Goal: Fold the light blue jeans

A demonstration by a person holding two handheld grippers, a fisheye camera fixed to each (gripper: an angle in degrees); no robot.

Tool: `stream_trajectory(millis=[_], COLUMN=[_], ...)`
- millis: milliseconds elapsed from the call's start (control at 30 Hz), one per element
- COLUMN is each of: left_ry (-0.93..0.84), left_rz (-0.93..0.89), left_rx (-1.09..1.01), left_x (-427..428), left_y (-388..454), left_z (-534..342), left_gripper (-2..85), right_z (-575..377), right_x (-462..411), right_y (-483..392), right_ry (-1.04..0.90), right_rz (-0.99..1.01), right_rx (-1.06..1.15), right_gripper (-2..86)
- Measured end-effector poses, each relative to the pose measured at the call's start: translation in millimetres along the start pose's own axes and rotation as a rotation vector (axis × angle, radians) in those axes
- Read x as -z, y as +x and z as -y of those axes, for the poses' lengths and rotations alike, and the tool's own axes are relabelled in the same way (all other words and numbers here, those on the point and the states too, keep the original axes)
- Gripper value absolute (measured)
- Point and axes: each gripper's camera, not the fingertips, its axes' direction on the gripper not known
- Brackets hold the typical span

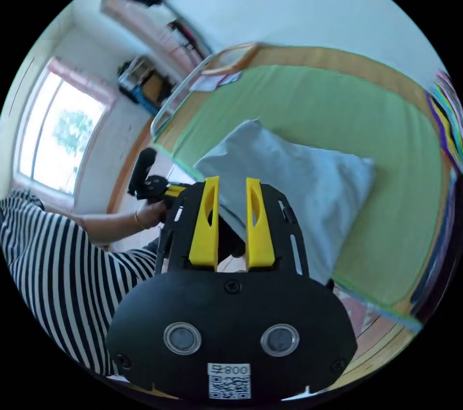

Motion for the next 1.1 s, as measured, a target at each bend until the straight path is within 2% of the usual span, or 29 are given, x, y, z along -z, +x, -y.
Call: stream_trajectory(millis=[200, 300, 433, 633, 833, 1000, 1100], left_ry=[0.007, 0.013, 0.027, 0.148, 0.355, 0.527, 0.526], left_rz=[0.019, 0.006, 0.004, 0.01, 0.152, 0.295, 0.414], left_rx=[0.008, 0.022, 0.019, -0.001, -0.045, 0.015, 0.142], left_x=[8.0, 12.0, 26.2, 87.4, 200.0, 289.0, 313.6], left_y=[49.0, 68.2, 95.9, 124.2, 150.9, 164.4, 157.0], left_z=[14.6, 19.9, 31.1, 60.5, 94.0, 76.2, 48.8], left_gripper=[2.2, 2.1, 2.1, 2.1, 1.9, 1.9, 2.0], right_z=[61.4, 75.2, 88.0, 121.1, 111.3, 17.5, -51.3], right_x=[-96.8, -127.7, -135.0, -39.8, 112.4, 212.2, 217.9], right_y=[-83.7, -101.5, -102.2, -69.0, -15.2, 34.6, 78.1], right_ry=[-0.196, -0.263, -0.3, -0.109, 0.189, 0.445, 0.468], right_rz=[-0.113, -0.237, -0.252, -0.32, -0.295, -0.277, -0.267], right_rx=[0.274, 0.35, 0.356, 0.256, 0.099, -0.071, -0.251], right_gripper=[10.9, 8.7, 5.0, 2.9, 2.4, 2.3, 2.4])
